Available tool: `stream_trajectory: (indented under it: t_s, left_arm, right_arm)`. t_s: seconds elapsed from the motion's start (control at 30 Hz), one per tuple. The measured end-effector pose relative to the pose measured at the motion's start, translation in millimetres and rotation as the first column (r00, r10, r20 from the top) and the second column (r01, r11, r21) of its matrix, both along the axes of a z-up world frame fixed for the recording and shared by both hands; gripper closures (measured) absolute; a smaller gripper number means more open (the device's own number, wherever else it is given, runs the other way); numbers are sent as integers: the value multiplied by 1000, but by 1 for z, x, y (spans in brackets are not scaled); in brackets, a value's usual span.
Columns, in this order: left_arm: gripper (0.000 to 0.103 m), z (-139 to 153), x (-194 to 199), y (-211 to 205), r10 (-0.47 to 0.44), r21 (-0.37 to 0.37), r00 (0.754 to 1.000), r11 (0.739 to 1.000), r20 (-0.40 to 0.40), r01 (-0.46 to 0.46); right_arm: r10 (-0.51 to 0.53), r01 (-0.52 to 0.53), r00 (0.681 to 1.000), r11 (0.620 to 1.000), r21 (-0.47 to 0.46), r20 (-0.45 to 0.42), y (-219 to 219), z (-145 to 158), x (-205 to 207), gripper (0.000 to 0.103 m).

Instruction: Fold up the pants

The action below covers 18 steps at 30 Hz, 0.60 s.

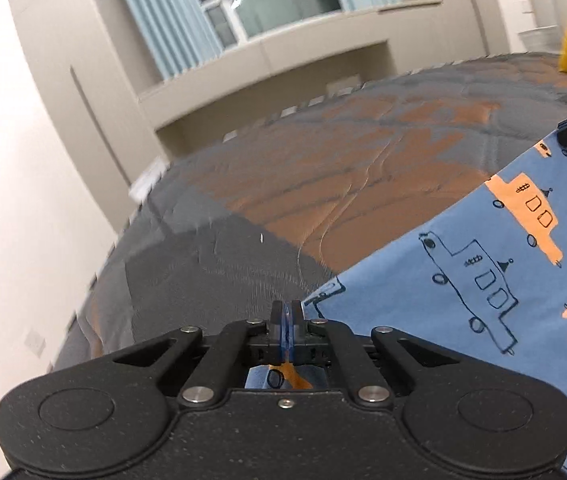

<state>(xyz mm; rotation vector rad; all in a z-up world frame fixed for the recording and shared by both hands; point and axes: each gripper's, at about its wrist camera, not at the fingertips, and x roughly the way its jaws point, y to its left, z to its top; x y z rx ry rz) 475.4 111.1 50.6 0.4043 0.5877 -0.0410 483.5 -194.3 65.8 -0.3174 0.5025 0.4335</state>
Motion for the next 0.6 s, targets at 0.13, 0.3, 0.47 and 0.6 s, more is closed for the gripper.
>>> stream_trajectory:
  t_s: [0.13, 0.3, 0.47, 0.6]
  left_arm:
    - [103, -27, 24, 7, 63, 25, 996, 998, -59, -62]
    - [89, -22, 27, 51, 97, -177, 990, 978, -102, -114]
    - [43, 4, 10, 77, 55, -239, 998, 969, -17, -57]
    - [37, 12, 0, 79, -15, -243, 1000, 970, -11, 12]
  right_arm:
    - [-28, 24, 997, 998, -59, -73, 19, -25, 34, 100]
    - [-4, -6, 991, 997, -75, -135, 21, -51, 48, 95]
    - [15, -10, 991, 999, 43, -136, 1, -41, 48, 54]
    - [39, -21, 988, 992, 123, -149, -7, -32, 55, 40]
